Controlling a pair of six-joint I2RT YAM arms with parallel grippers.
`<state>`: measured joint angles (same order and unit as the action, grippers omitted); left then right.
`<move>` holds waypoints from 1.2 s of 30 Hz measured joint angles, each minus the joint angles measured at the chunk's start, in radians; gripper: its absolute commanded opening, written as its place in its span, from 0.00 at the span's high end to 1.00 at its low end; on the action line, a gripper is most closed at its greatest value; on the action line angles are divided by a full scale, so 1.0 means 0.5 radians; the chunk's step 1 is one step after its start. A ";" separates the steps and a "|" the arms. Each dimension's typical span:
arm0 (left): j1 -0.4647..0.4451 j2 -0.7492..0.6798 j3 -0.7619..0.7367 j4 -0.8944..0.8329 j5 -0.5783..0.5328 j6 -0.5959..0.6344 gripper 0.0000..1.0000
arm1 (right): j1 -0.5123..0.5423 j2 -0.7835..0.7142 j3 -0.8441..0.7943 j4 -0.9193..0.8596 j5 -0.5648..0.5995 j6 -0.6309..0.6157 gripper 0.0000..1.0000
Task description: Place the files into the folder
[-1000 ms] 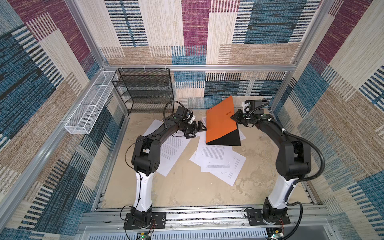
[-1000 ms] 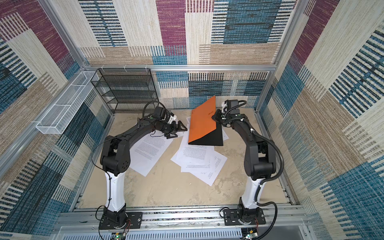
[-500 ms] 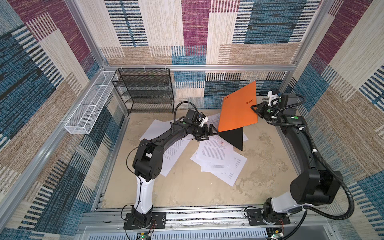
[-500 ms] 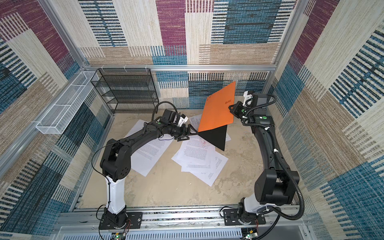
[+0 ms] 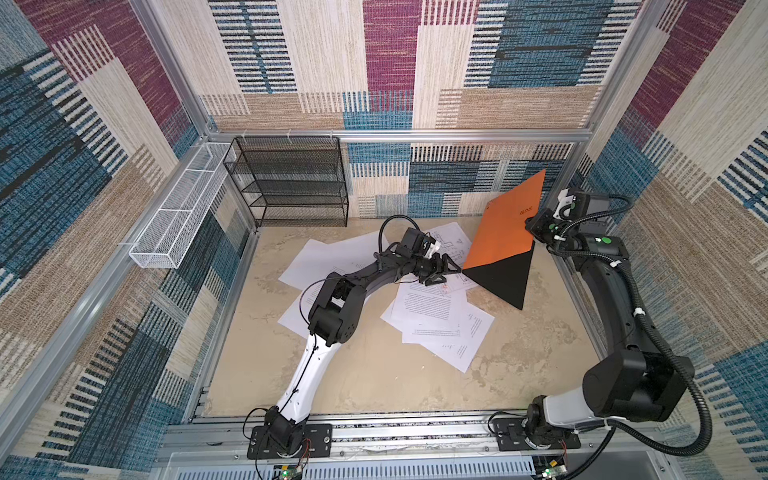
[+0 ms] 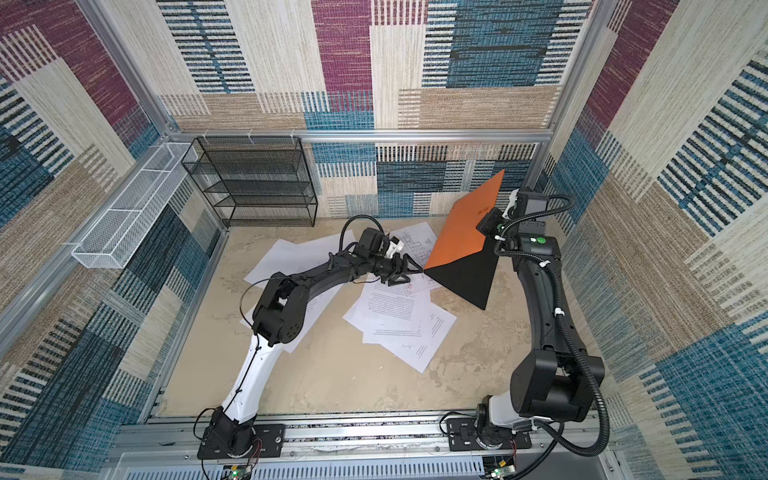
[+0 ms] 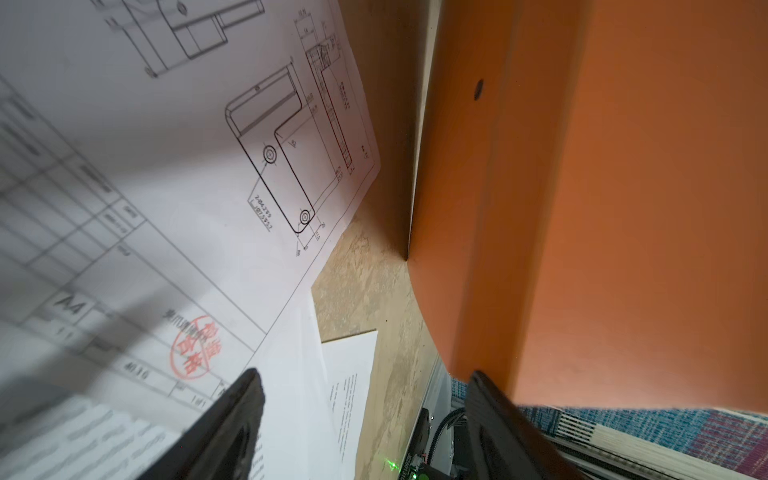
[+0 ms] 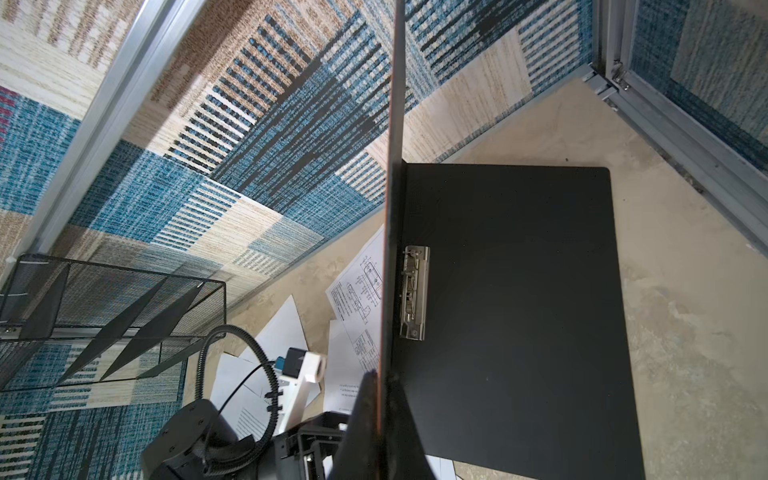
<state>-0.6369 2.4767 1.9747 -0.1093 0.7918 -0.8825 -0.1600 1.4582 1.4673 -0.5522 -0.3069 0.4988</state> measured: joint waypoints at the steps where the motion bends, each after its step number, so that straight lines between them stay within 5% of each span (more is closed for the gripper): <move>1: -0.018 0.040 0.020 0.004 0.000 -0.014 0.24 | 0.003 0.000 -0.002 -0.001 0.002 -0.012 1.00; 14: -0.011 -0.054 -0.227 -0.024 -0.192 0.024 0.23 | -0.002 -0.079 -0.024 -0.072 0.073 -0.067 1.00; 26: 0.472 -0.545 -0.947 -0.148 -0.410 0.259 0.23 | 0.036 -0.078 -0.177 -0.029 -0.121 -0.153 1.00; 36: 0.713 -0.765 -1.180 -0.148 -0.417 0.362 0.21 | 0.374 -0.052 -0.256 -0.181 -0.091 -0.283 1.00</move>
<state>-0.2802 2.0941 1.3849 -0.1833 0.5835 -0.7013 0.0269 1.4322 1.3396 -0.6426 -0.3523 0.3573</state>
